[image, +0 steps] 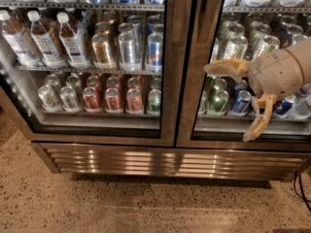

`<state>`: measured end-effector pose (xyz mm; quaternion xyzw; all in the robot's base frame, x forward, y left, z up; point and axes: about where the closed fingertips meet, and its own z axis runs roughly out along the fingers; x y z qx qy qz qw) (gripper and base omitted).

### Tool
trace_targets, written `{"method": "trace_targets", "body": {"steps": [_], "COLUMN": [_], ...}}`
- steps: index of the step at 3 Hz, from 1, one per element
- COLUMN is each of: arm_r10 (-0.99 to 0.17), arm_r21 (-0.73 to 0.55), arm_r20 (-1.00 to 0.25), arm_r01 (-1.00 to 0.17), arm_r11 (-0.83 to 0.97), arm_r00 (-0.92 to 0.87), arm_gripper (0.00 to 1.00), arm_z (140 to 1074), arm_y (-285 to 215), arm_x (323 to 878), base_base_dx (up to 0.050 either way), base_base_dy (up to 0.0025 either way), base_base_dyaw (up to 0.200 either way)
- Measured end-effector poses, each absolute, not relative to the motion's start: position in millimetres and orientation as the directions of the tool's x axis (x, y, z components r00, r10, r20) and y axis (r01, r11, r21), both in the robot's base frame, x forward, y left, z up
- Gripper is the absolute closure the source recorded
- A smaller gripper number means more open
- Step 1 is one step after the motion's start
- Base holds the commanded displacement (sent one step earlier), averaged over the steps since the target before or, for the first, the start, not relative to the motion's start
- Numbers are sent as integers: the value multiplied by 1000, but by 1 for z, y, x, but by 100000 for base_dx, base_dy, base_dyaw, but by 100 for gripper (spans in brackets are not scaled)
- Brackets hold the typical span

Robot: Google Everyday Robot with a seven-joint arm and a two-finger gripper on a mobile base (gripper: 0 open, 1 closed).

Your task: Open left fridge door

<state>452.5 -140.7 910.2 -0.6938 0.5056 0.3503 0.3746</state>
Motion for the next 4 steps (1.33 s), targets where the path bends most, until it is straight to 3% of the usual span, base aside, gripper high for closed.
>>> {"method": "trace_targets", "body": {"steps": [1, 2, 3, 4], "arm_r10": [-429, -308, -35, -37], "arm_r21": [-169, -177, -201, -210], "arm_r20": [-869, -919, -976, -974], "arm_r01": [-964, -955, -951, -955], "arm_r11": [-205, -238, -235, -209], "arm_r00": [244, 247, 215, 222], "arm_gripper": [0, 0, 0, 0], "arm_z": [910, 910, 911, 920], "arm_y": [-139, -134, -125, -124], "arm_x": [455, 455, 475, 481], "base_base_dx": [0, 0, 0, 0], "base_base_dy": [0, 0, 0, 0], "base_base_dyaw": [0, 0, 0, 0]}}
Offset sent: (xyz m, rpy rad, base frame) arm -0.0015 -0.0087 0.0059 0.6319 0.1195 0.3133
